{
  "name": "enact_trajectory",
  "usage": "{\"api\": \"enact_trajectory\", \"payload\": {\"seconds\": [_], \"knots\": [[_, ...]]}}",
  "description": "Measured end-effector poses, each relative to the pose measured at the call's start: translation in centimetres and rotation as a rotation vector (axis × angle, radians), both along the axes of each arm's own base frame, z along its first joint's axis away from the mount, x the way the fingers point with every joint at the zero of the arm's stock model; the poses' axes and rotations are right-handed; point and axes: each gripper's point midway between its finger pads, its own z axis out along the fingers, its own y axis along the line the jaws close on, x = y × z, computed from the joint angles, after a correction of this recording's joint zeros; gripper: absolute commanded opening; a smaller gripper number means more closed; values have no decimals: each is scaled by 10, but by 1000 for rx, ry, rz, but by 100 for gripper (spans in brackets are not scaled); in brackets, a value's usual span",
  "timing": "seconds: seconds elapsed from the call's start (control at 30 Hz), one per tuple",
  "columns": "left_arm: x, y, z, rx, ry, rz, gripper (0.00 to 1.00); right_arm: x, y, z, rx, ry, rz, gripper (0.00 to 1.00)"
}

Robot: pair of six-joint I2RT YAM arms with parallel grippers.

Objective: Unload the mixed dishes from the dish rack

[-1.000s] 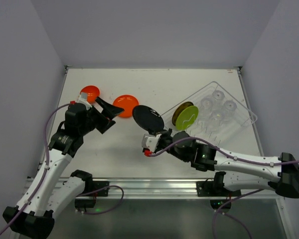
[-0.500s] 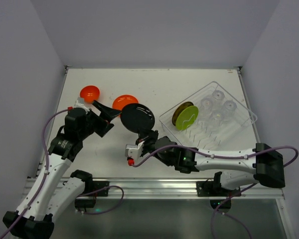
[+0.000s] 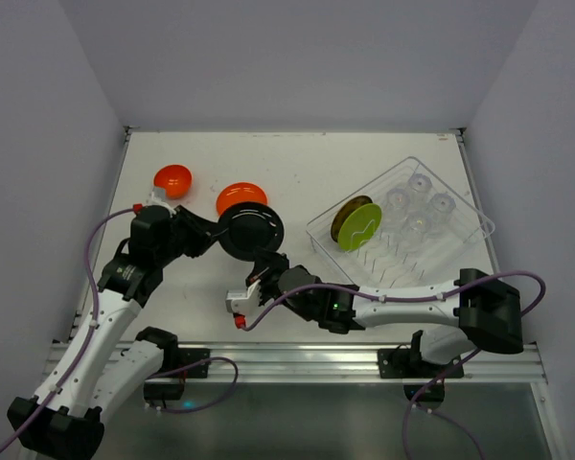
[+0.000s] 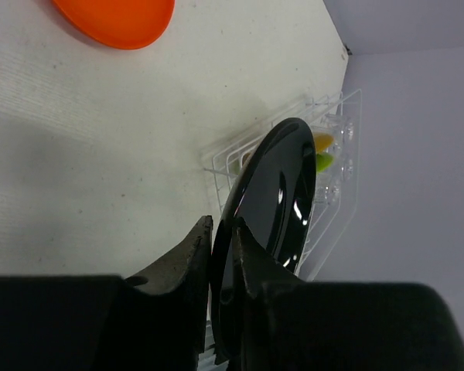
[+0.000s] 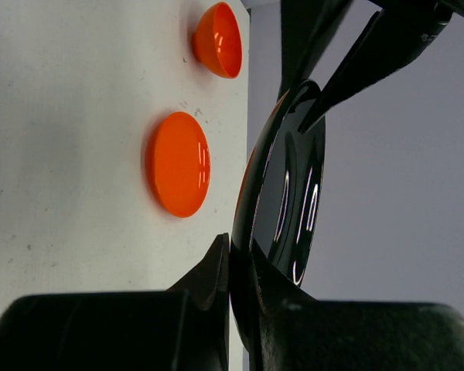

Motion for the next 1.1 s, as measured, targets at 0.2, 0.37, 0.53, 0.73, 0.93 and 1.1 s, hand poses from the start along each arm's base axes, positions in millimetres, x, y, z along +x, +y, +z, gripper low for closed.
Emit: {"api": "enact_trajectory", "payload": {"seconds": [0.2, 0.37, 0.53, 0.73, 0.93, 1.1], "knots": [[3, 3, -9, 92, -25, -37, 0, 3, 5, -7, -18, -13, 3, 1], [7, 4, -9, 124, -61, -58, 0, 5, 6, -2, 10, -19, -6, 40], [10, 3, -20, 120, -57, -50, 0, 4, 10, 13, 98, -27, -5, 99], [32, 11, -25, 123, -47, 9, 0, 1, 0, 7, 186, 41, -22, 99], [73, 54, -41, 146, -4, 170, 0, -1, -37, 49, 485, 193, -96, 99], [113, 74, -72, 176, 18, 229, 0, 31, -120, 127, 1026, 389, -270, 99]]}}
